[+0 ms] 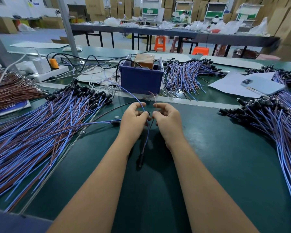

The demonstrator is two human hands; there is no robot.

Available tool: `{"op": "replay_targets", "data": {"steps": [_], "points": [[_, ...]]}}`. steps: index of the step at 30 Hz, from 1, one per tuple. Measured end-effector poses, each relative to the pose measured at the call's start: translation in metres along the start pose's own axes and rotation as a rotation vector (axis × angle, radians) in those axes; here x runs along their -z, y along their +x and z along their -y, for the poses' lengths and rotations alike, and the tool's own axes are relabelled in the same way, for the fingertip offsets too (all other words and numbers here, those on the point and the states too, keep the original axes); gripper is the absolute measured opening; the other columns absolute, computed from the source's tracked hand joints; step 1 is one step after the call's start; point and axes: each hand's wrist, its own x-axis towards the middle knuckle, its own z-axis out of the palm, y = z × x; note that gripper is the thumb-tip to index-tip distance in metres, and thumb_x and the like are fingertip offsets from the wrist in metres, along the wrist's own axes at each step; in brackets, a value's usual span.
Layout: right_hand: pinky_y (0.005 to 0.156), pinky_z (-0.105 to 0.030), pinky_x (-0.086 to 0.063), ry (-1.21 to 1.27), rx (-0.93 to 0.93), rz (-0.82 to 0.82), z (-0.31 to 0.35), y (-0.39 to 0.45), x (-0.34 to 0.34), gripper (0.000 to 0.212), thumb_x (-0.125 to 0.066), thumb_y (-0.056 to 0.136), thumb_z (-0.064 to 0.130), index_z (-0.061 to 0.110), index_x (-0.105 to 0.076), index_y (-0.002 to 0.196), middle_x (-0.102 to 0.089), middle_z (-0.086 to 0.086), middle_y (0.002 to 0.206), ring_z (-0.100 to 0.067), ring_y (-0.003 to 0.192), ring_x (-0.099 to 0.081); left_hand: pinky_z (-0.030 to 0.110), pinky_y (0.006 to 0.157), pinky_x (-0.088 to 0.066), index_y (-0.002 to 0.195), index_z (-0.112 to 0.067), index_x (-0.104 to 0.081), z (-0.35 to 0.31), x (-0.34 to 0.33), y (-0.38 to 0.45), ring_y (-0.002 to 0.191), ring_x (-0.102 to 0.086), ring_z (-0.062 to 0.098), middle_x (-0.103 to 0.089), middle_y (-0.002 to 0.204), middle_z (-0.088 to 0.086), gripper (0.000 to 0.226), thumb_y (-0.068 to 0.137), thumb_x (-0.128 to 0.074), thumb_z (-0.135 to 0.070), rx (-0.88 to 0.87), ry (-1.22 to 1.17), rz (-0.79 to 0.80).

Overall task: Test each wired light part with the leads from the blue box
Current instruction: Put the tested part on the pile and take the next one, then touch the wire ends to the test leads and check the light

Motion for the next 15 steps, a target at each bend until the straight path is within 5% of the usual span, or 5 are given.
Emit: {"op": "replay_targets", "data": {"steps": [7, 12, 15], "points": [[0.042, -0.015, -0.031, 0.255, -0.14, -0.047, 0.004, 0.001, 0.005, 0.025, -0.049, 0.087, -0.001, 0.014, -0.068, 0.084, -0.048, 0.007, 0.051, -0.003, 0.045, -0.04, 0.013, 0.046, -0.036, 0.11, -0.018, -0.061, 0.004, 0.003, 0.005, 0.044, -0.041, 0.001, -0.049, 0.052, -0.008, 0.018, 0.101, -0.045, -0.017, -0.065, 0.021, -0.093], [0.043, -0.012, -0.032, 0.281, -0.12, -0.076, 0.007, 0.0, 0.004, 0.013, -0.056, 0.095, 0.01, 0.011, -0.068, 0.089, -0.046, 0.003, 0.055, -0.002, 0.045, -0.04, 0.029, 0.057, -0.036, 0.121, -0.013, -0.063, 0.01, 0.01, 0.008, 0.053, -0.039, 0.012, -0.044, 0.057, -0.007, 0.03, 0.098, -0.044, -0.016, -0.081, 0.183, -0.184], [0.043, -0.011, -0.034, 0.317, -0.127, -0.098, 0.008, -0.001, 0.006, 0.013, -0.055, 0.095, 0.007, 0.009, -0.067, 0.091, -0.049, -0.001, 0.059, -0.001, 0.045, -0.044, 0.029, 0.052, -0.034, 0.136, -0.017, -0.053, 0.009, 0.014, 0.009, 0.045, -0.038, 0.006, -0.04, 0.047, -0.013, 0.041, 0.097, -0.045, -0.015, -0.083, 0.258, -0.239]]}}
